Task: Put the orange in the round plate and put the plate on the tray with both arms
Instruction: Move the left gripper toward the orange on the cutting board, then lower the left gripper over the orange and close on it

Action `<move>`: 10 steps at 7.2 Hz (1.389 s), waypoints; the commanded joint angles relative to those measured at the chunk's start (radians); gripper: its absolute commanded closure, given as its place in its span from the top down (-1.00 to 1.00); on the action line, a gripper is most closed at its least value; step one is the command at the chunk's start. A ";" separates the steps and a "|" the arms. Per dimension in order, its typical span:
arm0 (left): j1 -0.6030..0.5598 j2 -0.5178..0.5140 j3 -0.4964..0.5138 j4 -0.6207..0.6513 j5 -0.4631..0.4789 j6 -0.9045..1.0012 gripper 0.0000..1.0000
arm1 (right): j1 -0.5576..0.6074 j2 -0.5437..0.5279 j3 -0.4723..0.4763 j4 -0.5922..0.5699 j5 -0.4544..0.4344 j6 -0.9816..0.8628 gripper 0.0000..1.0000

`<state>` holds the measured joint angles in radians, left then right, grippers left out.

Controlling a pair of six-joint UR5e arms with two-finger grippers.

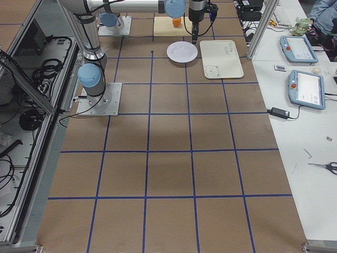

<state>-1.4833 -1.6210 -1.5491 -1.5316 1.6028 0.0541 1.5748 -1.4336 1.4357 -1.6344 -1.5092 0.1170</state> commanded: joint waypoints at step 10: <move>0.155 -0.207 -0.272 0.203 -0.011 -0.154 1.00 | -0.009 -0.011 -0.003 -0.015 0.009 -0.007 1.00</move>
<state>-1.3289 -1.7948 -1.8086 -1.3344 1.5929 -0.0878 1.5682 -1.4455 1.4274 -1.6488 -1.4985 0.1146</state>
